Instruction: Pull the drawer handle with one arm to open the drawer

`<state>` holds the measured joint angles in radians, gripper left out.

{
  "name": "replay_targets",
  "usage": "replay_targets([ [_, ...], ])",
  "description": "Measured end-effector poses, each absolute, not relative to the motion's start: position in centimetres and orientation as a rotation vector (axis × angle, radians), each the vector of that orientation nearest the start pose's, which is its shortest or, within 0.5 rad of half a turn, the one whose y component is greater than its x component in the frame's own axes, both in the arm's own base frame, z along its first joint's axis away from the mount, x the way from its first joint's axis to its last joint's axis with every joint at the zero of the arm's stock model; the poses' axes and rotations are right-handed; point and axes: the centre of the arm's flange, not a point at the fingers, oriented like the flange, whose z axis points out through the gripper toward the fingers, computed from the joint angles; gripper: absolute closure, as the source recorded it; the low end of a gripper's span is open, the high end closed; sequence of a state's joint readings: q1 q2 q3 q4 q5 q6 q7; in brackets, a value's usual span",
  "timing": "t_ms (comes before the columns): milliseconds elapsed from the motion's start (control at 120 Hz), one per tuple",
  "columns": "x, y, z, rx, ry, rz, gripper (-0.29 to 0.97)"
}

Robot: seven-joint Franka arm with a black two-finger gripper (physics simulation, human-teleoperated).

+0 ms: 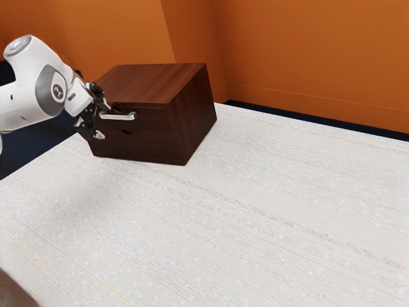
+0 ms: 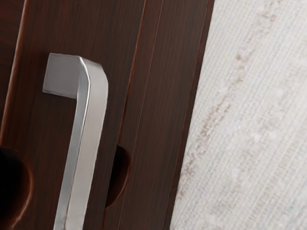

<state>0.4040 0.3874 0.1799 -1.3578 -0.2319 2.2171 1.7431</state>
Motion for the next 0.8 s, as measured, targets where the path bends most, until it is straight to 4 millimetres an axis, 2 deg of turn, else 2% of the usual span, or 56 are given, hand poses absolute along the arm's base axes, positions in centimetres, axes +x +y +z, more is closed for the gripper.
replay_targets([
  [267, 60.9, 36.5, 55.0, -2.339, 1.44, -0.467, 0.05],
  [800, 61.9, 36.1, 54.6, -2.332, 1.415, -0.533, 0.07],
])
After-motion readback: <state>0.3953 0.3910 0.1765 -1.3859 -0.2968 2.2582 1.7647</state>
